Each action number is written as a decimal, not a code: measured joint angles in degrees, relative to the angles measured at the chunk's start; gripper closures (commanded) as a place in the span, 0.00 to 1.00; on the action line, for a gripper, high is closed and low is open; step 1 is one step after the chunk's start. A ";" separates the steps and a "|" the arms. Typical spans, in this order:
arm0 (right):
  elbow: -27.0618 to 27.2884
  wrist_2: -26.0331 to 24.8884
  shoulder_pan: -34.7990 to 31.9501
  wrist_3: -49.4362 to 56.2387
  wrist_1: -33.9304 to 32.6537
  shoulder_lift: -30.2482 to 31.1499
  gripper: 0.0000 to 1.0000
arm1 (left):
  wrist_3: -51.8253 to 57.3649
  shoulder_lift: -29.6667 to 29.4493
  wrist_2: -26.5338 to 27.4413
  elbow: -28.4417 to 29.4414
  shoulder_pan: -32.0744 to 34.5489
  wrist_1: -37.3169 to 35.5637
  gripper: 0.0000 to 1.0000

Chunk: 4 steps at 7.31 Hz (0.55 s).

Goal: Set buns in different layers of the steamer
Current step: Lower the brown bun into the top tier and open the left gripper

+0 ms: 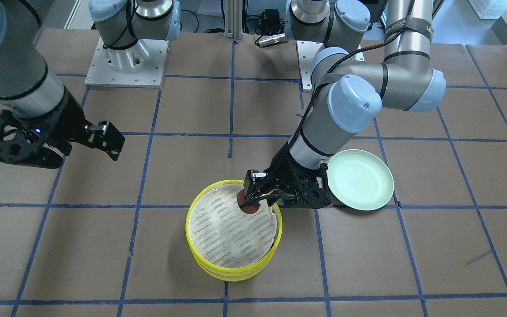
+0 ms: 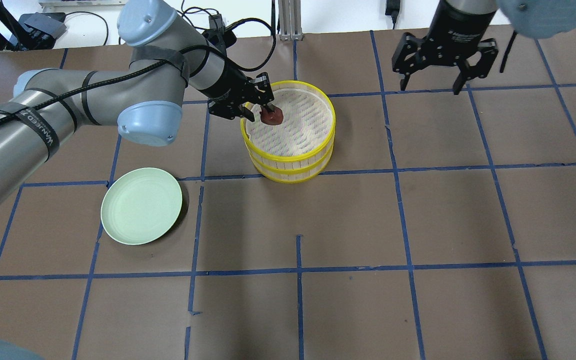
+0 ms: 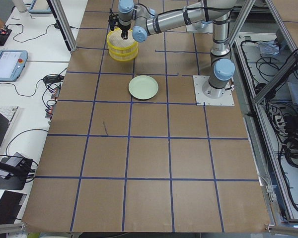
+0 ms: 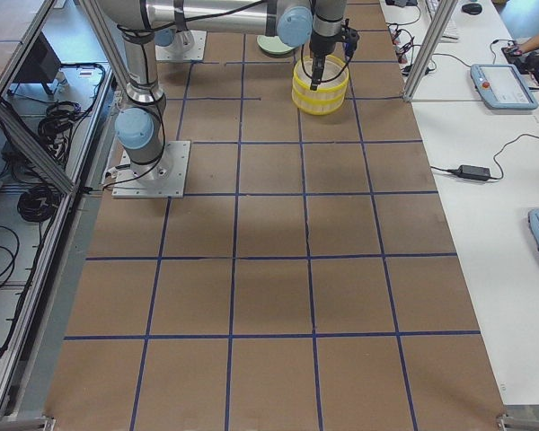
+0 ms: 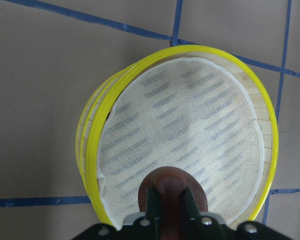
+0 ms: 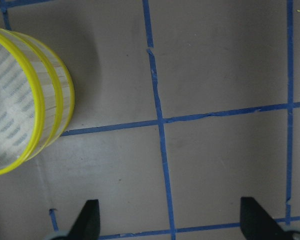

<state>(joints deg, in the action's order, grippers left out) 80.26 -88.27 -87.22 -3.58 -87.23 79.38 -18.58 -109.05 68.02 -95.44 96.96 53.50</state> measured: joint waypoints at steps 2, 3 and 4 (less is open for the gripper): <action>0.02 -0.27 0.96 2.27 2.37 1.99 0.00 | 0.36 0.03 0.21 0.07 0.13 -0.44 0.00; 0.10 -0.17 0.59 2.50 2.46 2.18 0.00 | 0.49 0.05 0.30 0.08 0.13 -0.79 0.00; 0.13 -0.15 0.23 2.58 2.40 2.24 0.00 | 0.58 0.24 0.36 0.11 0.11 -0.92 0.00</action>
<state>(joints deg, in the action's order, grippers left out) 80.39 -88.42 -87.00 -1.01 -84.83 81.61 -17.99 -108.81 68.38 -95.33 97.07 52.58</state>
